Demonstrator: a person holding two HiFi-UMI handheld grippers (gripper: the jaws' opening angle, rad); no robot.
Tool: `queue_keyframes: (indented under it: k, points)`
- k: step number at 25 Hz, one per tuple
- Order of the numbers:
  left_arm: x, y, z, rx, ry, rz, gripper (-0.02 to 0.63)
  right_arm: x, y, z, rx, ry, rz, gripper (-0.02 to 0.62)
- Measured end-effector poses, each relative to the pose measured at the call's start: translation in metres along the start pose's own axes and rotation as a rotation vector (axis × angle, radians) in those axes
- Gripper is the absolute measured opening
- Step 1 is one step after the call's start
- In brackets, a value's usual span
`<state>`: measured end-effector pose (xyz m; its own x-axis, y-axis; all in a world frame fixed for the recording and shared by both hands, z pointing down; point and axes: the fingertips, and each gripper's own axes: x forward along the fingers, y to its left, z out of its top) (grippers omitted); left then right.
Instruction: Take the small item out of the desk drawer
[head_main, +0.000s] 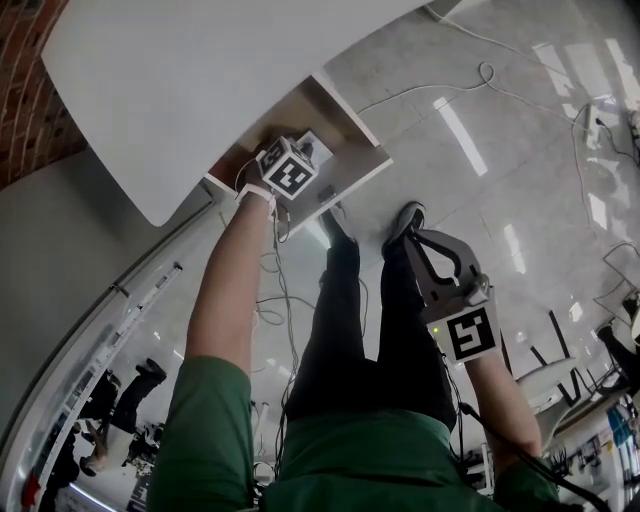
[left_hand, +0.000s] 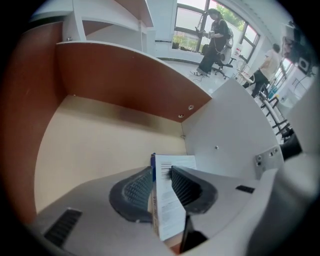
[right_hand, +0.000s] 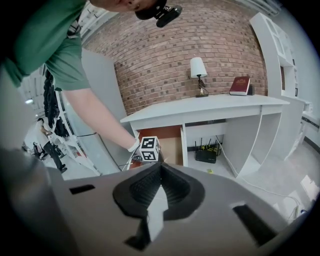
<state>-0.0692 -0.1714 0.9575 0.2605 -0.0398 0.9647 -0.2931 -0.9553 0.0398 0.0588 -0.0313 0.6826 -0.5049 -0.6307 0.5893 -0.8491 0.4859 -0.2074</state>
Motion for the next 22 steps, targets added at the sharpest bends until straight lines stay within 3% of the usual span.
queue_keyframes:
  k: [4,22]
  points:
    - [-0.002,0.002,-0.001,0.025,0.04,0.001,0.104,0.002,0.006,0.0,-0.02,0.001,0.017,0.003]
    - [-0.019,-0.006,0.006,0.042,-0.034,0.086,0.043,-0.004,0.011,0.003,-0.051,0.01,0.017,0.003]
